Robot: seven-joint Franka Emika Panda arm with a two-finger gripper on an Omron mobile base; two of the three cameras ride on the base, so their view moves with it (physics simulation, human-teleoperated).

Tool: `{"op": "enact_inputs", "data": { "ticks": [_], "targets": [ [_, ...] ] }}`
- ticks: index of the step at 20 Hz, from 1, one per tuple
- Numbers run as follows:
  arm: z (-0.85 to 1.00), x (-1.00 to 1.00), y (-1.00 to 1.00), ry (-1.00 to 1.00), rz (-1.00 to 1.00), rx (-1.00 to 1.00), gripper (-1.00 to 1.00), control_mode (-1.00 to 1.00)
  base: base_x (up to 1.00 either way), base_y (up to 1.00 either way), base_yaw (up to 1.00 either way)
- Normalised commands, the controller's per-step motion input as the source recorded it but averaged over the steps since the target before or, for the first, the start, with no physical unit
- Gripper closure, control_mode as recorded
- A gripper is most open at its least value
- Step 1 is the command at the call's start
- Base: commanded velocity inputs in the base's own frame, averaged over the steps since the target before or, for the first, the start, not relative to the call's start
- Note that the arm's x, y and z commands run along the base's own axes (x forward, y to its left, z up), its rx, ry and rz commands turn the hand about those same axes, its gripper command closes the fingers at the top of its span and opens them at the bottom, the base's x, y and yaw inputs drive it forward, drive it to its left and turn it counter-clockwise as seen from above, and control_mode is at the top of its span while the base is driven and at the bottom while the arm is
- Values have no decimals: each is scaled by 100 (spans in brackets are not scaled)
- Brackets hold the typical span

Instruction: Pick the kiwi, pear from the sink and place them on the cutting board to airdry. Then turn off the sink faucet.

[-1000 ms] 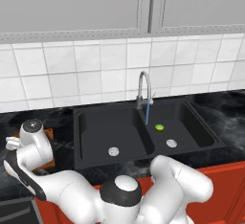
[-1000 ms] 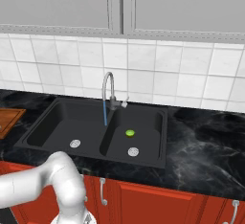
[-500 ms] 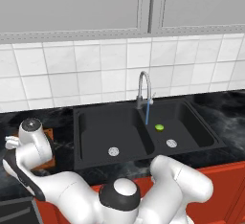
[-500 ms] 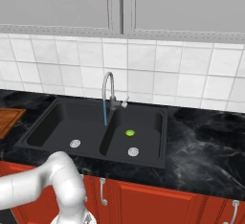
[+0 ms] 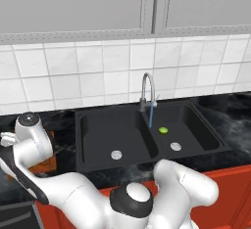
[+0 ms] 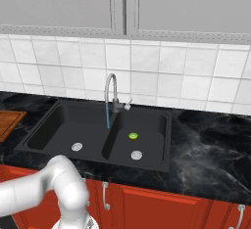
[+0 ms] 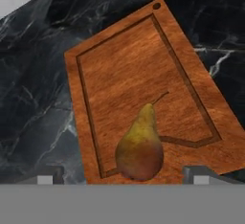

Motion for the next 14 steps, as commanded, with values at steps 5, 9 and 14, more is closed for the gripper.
{"op": "enact_inputs", "data": {
  "ticks": [5, 9, 14],
  "targets": [
    [47, -60, -43, -9, 4, 0, -100, -100, 0, 0, 0],
    [48, -54, -99, -11, 11, 4, -100, -100, 0, 0, 0],
    [59, -64, -99, -13, 13, 5, -100, -100, 0, 0, 0]
  ]
}}
